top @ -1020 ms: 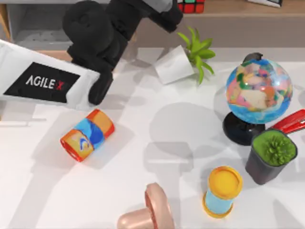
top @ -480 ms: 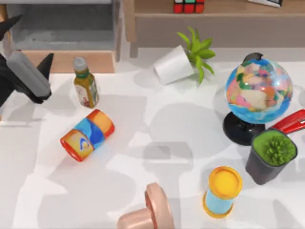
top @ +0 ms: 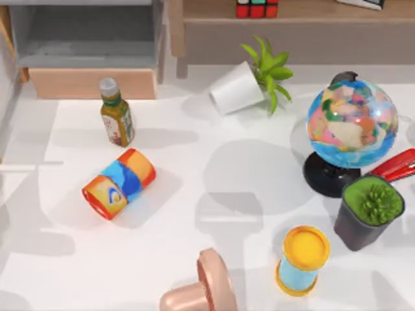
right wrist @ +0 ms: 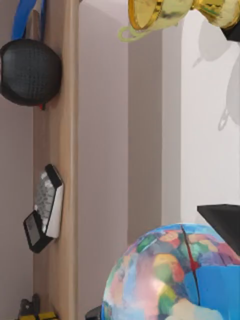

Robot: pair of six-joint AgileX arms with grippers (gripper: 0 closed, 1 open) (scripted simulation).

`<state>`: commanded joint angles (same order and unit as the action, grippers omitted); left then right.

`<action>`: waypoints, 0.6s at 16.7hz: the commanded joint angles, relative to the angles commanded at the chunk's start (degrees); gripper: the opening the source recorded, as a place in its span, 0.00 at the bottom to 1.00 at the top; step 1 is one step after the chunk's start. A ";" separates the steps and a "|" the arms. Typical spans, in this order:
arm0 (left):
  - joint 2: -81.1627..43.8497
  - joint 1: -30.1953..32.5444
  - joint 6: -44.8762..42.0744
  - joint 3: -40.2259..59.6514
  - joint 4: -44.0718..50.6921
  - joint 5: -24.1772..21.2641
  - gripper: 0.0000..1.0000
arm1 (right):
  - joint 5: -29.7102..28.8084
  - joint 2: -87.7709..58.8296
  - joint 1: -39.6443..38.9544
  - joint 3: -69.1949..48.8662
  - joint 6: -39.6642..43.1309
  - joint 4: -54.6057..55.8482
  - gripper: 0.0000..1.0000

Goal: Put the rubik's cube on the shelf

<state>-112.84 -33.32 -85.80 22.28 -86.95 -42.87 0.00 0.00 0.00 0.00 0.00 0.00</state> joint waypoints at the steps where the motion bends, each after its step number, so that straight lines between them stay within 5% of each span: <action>1: -0.44 -2.63 -1.79 0.50 -0.40 -0.41 1.00 | 0.00 0.00 0.00 0.00 0.00 0.00 1.00; 10: -1.09 -7.69 -5.28 2.68 -1.22 -0.71 1.00 | 0.00 0.00 0.00 0.00 0.00 0.00 1.00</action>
<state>-113.93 -41.01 -91.08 24.96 -88.17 -43.58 0.00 0.00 0.00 0.00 0.00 0.00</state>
